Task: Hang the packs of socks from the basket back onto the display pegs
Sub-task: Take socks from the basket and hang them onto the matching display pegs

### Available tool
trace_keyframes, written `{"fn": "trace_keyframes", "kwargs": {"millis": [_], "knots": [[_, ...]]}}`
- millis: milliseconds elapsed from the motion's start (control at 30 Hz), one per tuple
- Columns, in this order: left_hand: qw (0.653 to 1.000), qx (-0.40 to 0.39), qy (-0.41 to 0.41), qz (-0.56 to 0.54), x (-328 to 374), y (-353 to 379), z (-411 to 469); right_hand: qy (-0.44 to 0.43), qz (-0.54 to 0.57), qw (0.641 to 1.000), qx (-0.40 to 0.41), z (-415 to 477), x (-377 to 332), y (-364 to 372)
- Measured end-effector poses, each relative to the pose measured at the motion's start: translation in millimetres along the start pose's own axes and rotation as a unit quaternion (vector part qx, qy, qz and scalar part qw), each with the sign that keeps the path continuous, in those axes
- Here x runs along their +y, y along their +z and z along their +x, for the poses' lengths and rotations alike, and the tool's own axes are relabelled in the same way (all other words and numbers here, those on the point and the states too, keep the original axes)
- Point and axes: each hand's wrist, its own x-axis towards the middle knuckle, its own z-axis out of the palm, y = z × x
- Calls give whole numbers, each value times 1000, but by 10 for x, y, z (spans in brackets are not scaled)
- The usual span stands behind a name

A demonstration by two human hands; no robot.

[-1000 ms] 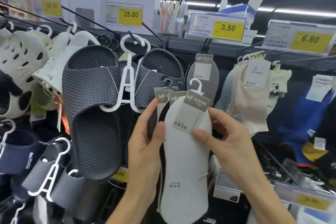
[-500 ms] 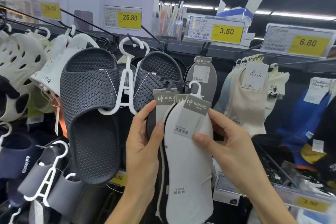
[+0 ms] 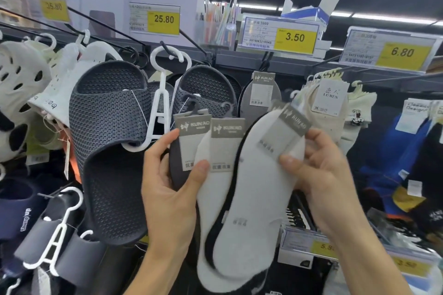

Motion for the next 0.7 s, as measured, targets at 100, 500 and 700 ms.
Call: {"fn": "trace_keyframes", "kwargs": {"millis": [100,500,700], "knots": [[999,23,26,30,0,-63,28,-5,-16,997,80,325,-53,-104],[999,-9,-8,39,-21,-65,-56,-24,-275,959,56,1323,203,-82],[998,-39,-19,50,-22,-22,-82,-6,-322,946,30,1343,324,-65]]}}
